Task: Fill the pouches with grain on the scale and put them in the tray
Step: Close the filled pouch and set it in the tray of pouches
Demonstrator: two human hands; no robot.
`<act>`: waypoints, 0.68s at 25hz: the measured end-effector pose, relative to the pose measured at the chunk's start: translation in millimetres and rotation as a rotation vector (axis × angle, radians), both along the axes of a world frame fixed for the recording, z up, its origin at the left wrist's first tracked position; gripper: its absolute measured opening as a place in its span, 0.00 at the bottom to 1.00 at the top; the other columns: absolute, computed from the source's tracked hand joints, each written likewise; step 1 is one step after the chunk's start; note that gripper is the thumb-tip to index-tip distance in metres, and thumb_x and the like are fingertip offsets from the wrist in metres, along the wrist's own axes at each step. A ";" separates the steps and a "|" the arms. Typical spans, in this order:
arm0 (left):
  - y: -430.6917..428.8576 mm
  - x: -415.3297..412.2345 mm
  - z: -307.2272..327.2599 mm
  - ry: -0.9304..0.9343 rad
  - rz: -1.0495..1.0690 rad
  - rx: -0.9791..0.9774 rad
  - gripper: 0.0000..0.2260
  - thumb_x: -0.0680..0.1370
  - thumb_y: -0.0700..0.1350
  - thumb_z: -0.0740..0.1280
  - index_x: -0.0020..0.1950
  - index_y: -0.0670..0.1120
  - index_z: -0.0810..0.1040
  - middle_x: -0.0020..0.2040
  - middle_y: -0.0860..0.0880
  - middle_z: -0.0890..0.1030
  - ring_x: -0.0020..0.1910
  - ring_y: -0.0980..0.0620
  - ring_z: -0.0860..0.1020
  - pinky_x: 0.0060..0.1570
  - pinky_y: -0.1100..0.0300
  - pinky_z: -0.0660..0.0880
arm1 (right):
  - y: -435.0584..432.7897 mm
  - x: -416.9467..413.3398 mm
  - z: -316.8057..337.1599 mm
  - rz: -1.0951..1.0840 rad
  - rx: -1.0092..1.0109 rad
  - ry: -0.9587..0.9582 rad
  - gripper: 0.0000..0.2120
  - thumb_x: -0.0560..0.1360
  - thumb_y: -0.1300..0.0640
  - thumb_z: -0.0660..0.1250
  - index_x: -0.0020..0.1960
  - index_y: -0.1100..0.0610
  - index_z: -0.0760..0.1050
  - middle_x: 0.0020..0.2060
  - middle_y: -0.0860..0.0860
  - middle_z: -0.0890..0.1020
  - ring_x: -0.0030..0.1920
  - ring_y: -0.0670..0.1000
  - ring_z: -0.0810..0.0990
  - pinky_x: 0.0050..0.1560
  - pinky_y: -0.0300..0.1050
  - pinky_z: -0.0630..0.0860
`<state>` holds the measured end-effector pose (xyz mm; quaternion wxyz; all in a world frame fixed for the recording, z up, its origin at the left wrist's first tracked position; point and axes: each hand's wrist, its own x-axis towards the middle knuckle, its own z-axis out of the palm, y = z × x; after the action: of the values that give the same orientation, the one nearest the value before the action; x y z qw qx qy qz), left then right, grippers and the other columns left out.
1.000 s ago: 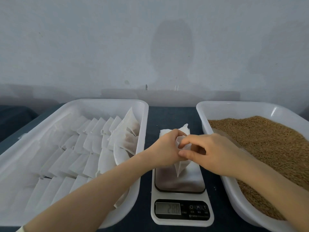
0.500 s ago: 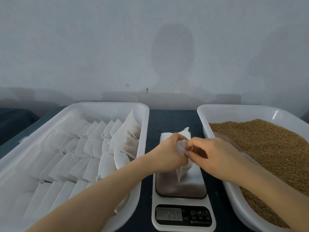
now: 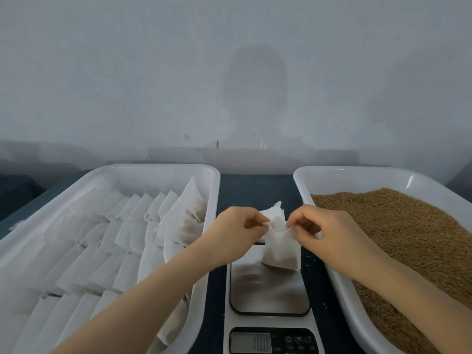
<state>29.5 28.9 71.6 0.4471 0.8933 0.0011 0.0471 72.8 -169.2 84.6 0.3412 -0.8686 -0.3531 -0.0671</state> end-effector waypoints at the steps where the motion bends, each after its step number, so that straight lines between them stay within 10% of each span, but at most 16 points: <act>1: 1.1 -0.3 1.5 -0.006 0.021 0.002 0.05 0.77 0.48 0.67 0.41 0.53 0.79 0.34 0.61 0.81 0.35 0.66 0.78 0.34 0.76 0.70 | -1.2 1.6 -0.4 -0.021 -0.011 -0.009 0.09 0.75 0.58 0.67 0.47 0.44 0.77 0.36 0.41 0.81 0.37 0.43 0.80 0.41 0.44 0.79; 17: 7.3 -4.3 13.1 0.033 -0.055 0.028 0.11 0.71 0.48 0.75 0.47 0.55 0.74 0.38 0.58 0.84 0.37 0.61 0.81 0.37 0.71 0.75 | -1.6 1.0 -0.5 0.029 -0.001 0.015 0.12 0.77 0.59 0.65 0.55 0.44 0.75 0.41 0.41 0.83 0.40 0.42 0.81 0.42 0.41 0.76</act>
<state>25.2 36.3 84.7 0.4356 0.8998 -0.0167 0.0200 73.8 -170.8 84.2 0.3443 -0.8640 -0.3631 -0.0554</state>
